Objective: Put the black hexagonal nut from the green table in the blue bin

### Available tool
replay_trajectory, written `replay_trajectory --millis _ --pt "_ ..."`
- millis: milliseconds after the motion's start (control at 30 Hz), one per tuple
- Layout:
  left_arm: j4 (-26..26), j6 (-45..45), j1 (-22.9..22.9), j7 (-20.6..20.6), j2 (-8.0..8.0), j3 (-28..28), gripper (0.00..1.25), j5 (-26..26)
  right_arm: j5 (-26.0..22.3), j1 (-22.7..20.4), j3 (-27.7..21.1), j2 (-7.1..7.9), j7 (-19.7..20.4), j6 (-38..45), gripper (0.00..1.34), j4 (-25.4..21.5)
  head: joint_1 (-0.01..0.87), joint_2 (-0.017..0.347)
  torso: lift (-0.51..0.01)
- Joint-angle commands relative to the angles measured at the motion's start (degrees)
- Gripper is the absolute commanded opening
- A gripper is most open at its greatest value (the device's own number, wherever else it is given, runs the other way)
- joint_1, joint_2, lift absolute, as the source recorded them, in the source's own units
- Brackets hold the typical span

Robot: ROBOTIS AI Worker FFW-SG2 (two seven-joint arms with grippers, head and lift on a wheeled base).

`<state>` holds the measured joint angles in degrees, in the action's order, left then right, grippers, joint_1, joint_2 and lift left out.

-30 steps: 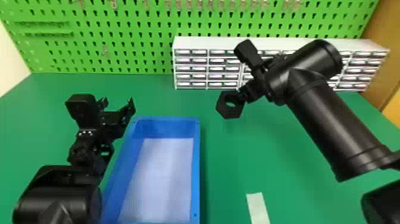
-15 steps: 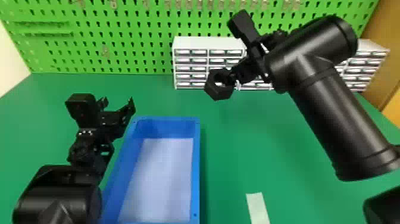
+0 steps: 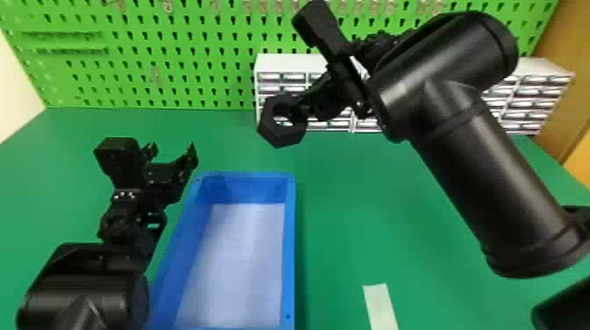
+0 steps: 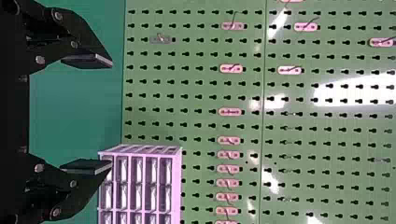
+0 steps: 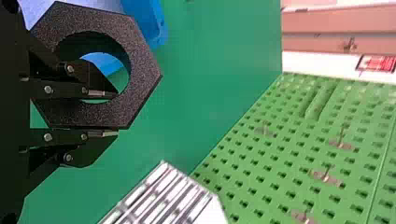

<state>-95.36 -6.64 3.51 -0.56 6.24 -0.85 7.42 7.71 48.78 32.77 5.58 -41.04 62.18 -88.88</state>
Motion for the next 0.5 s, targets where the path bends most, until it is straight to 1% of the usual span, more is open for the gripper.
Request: replay_trajectory --millis 0,100,233,333,467 --pt "0.0 -0.04 -0.08 0.04 0.0 -0.12 0.76 -0.04 -3.05 -0.09 2.39 0.22 0.0 -0.92 0.3 -0.77 0.686 0.051 -0.096" --pt "-0.09 0.05 -0.08 -0.05 0.0 -0.12 0.76 0.05 -4.81 -0.09 4.06 0.39 0.26 -1.45 0.3 -1.12 0.686 0.051 -0.096" --pt "-0.09 0.05 -0.08 -0.05 0.0 -0.12 0.76 0.05 -9.82 -0.18 6.78 1.01 3.07 -2.15 0.3 -1.74 0.686 0.051 -0.096" --pt "-0.09 0.05 -0.08 -0.05 0.0 -0.12 0.76 0.05 -12.89 -0.18 8.63 1.36 4.22 -2.77 0.3 -1.74 0.686 0.051 -0.096" --pt "-0.09 -0.04 -0.08 -0.05 0.0 -0.12 0.76 0.05 -15.0 0.0 10.74 1.71 4.92 -3.21 0.3 -1.74 0.686 0.051 -0.096"
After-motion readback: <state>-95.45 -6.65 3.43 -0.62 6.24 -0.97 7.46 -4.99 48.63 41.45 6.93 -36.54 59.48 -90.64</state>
